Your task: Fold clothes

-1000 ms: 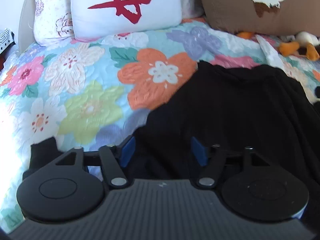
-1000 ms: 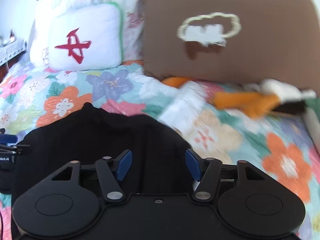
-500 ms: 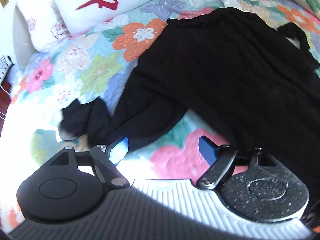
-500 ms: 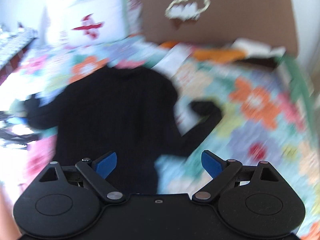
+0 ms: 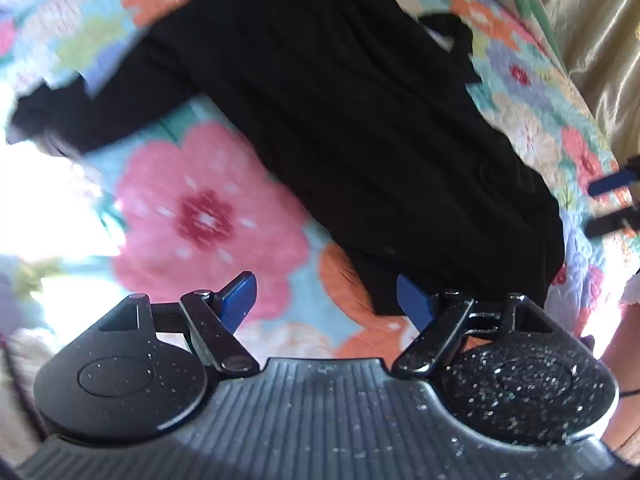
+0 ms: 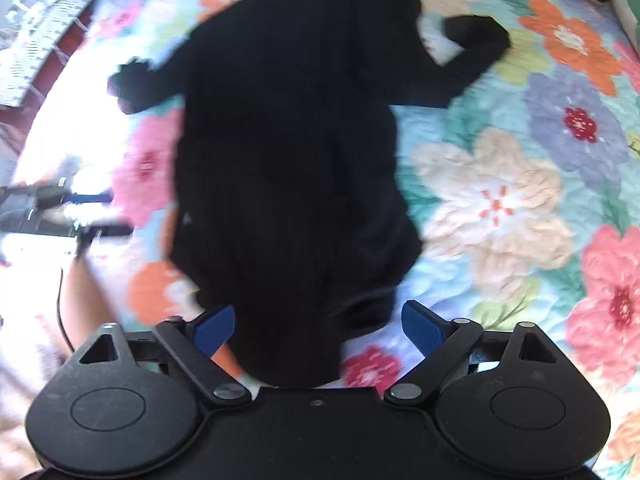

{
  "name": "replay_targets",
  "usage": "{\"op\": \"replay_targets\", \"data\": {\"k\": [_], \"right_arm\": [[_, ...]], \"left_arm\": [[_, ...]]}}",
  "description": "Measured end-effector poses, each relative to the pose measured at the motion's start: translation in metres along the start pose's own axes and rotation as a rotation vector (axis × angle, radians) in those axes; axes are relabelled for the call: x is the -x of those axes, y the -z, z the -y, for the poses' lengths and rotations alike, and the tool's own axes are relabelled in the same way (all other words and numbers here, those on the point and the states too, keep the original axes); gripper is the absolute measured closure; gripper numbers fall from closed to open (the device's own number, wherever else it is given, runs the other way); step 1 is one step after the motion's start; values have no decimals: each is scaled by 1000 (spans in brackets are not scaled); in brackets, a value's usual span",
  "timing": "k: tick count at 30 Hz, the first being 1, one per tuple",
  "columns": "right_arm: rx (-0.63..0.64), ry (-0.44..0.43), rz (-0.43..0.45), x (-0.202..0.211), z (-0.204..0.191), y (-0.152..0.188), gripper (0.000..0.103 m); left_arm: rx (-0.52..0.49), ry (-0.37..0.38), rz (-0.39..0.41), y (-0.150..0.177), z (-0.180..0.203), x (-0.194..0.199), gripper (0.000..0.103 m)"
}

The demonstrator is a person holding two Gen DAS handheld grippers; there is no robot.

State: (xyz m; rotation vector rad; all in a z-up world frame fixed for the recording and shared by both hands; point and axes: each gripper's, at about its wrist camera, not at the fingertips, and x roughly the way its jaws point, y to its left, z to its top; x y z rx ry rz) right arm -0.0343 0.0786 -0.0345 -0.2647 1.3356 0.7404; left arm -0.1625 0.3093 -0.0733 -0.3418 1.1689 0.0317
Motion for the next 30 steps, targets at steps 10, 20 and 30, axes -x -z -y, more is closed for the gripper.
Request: {"op": "replay_targets", "data": {"k": [10,20,30], "right_arm": [[-12,10,-50,-58,46,-21,46],[149,-128,-51,-47,15,-16,93],[-144,-143,-34,-57,58,-35,48]], "left_arm": [[-67,-116,90,4,39,-50,24],[-63,-491,212,35,15,6,98],[-17,-416,165,32,9,-6,97]]}}
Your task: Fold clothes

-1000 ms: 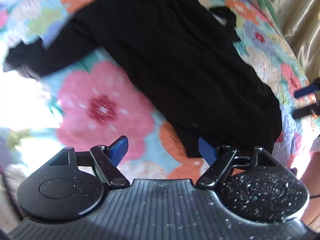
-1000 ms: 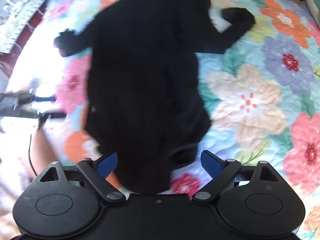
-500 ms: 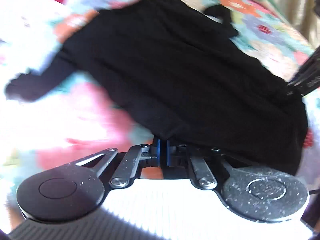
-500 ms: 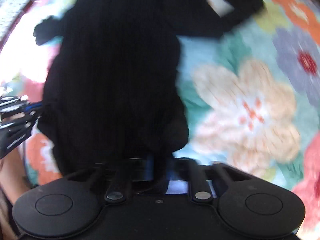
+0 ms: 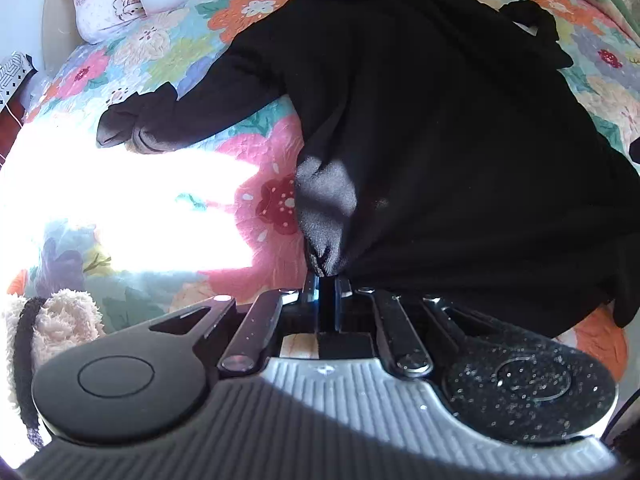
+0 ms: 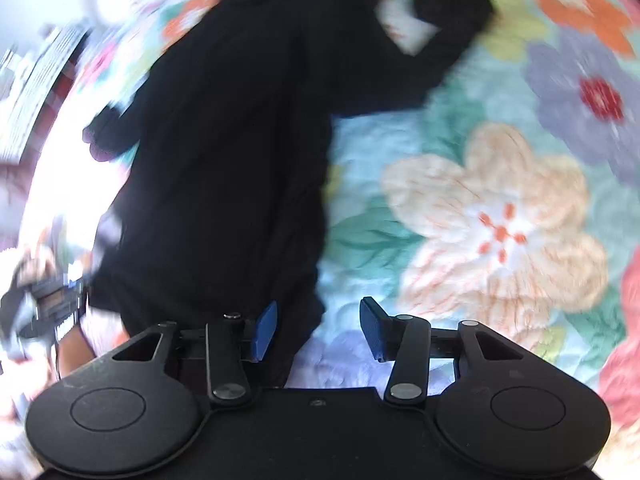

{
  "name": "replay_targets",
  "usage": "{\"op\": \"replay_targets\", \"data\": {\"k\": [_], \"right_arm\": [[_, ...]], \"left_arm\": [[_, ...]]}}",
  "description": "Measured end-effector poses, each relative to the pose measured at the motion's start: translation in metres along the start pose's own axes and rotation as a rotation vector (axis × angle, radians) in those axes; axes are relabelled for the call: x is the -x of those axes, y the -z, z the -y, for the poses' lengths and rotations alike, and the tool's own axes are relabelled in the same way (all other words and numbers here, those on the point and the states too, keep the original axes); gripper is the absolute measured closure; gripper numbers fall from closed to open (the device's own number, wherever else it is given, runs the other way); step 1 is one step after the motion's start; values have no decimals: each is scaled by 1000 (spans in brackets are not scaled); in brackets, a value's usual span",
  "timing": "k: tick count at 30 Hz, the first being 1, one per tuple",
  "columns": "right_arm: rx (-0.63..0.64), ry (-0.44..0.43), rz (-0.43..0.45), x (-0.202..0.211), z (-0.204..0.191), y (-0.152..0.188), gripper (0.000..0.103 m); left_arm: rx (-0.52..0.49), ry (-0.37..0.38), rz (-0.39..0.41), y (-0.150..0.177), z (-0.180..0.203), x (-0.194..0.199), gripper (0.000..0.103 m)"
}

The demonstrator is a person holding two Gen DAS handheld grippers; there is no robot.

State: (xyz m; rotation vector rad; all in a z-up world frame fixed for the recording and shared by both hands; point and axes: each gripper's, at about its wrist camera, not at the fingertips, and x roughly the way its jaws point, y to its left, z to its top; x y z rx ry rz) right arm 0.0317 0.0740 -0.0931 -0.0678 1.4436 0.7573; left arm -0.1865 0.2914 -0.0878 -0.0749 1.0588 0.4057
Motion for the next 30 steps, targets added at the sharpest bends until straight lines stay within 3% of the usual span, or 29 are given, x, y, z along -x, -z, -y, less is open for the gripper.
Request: {"op": "replay_targets", "data": {"k": [2,3,4,5,8,12,14,15,19,23,25,26,27,30], "right_arm": [[-78,-23,-40,-14,10,-4,48],[-68,-42,-64,-19,6,-4,55],[-23,-62,-75,-21,-1,-4,86],[21,-82,-86,-22,-8,-4,99],[78,-68,-68,-13,-21,-4,97],[33,-53,-3,-1,-17,-9,90],[-9,-19,24,1,-12,-8,74],[-36,-1,35,1,-9,-8,61],[-143,-13,41,-3,14,-3,58],[-182,-132,-20,-23,19,-2,51],[-85,-107,-58,-34,1,-3,56],[-13,-64,-50,-36,-12,-2,67],[56,-28,-46,-37,-23,0,95],[256,117,-23,-26,-46,7,97]], "left_arm": [[16,-16,33,2,0,5,97],[20,-37,67,3,-3,12,97],[24,-66,99,2,-7,20,97],[28,-96,130,1,-12,28,97],[109,-141,111,7,-40,39,97],[119,-105,0,20,-44,23,98],[112,-72,-8,19,-39,23,97],[109,-54,-9,18,-37,24,97],[95,-25,13,10,-29,33,94],[83,12,84,2,-22,58,70],[81,19,96,-3,-18,60,64],[70,9,96,-5,-16,57,63],[56,-3,96,-7,-14,53,62],[49,-23,22,-12,-18,31,61]]}}
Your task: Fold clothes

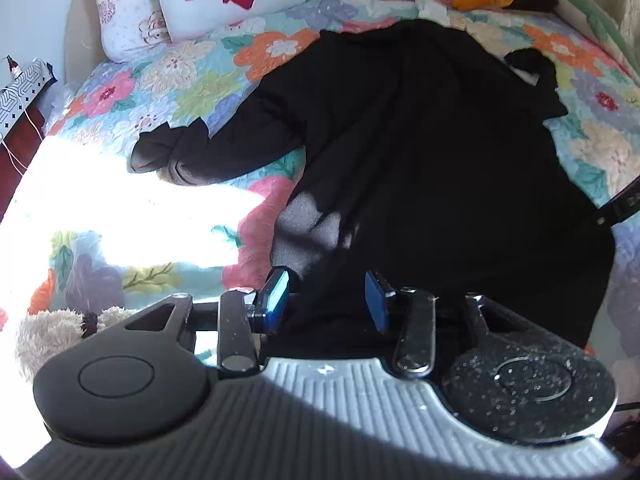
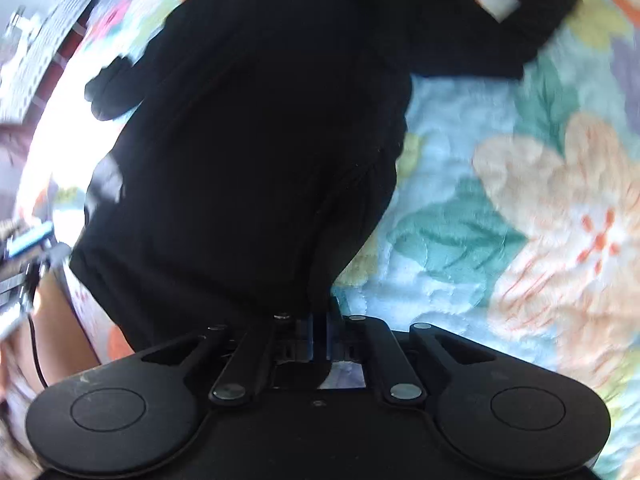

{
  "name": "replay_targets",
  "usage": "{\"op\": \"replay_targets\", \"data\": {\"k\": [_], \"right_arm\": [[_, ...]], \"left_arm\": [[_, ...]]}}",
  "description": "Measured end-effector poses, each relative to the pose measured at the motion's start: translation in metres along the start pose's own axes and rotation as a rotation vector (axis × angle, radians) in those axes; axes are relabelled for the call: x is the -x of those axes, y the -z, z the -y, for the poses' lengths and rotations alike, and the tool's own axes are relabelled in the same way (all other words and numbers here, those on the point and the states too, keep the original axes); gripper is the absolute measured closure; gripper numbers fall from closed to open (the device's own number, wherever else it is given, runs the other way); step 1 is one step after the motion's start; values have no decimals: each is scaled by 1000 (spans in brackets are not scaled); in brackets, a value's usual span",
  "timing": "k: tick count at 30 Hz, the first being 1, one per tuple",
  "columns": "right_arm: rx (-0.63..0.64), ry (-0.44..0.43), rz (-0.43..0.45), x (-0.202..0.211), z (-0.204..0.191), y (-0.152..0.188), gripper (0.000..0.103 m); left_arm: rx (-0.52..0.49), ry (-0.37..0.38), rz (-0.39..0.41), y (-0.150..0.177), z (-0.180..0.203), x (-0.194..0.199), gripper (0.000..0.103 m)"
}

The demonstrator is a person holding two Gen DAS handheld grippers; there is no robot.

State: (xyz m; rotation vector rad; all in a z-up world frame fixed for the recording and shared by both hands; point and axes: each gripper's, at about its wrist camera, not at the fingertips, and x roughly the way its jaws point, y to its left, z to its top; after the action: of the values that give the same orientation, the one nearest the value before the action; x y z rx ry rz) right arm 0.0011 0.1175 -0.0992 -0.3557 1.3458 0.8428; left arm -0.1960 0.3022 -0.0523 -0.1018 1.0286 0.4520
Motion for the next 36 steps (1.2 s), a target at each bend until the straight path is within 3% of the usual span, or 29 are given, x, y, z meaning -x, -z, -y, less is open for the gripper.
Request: {"op": "replay_targets", "data": {"k": [2,3,5,8,10,13,15,16,19,21,22,26,30,33,36], "right_arm": [[135,206,18,15,-8,10,98],[151,250,21,23,-7,16,98],[92,206,12,34,4,24,98],[90,206,-48,25,7,29,97],[127,217,-88,14,2,27,97],[178,321,-2,21,-9,19,86],[109,378,134,40,-12,3,78],[45,380,212,52,-14,-7,73],[50,315,394,84,-46,-31,58],[129,289,473,96,-79,-45,47],[161,262,490,97,-94,-54,47],[158,33,450,68,-133,-94,48],[100,-107,374,10,-195,-119,49],[84,-147,350,-21,-221,-123,49],[126,-102,367,-38,-228,-124,49]], "left_arm": [[51,23,-38,2,-11,-10,59],[86,38,-41,5,-17,-11,54],[127,31,-65,8,-24,-17,52],[118,12,-131,5,-26,-28,48],[140,22,-112,-2,-34,-24,49],[199,43,-39,-19,-58,-9,46],[287,30,31,-33,-86,1,32],[333,23,66,-40,-101,5,30],[468,14,99,-61,-144,6,30],[522,25,106,-72,-169,0,30],[548,12,93,-80,-180,-6,30],[604,-81,0,-106,-217,-55,30],[659,-40,-103,-105,-245,-104,30],[677,-94,-134,-101,-254,-135,30],[667,-152,-96,-99,-257,-164,26]]}}
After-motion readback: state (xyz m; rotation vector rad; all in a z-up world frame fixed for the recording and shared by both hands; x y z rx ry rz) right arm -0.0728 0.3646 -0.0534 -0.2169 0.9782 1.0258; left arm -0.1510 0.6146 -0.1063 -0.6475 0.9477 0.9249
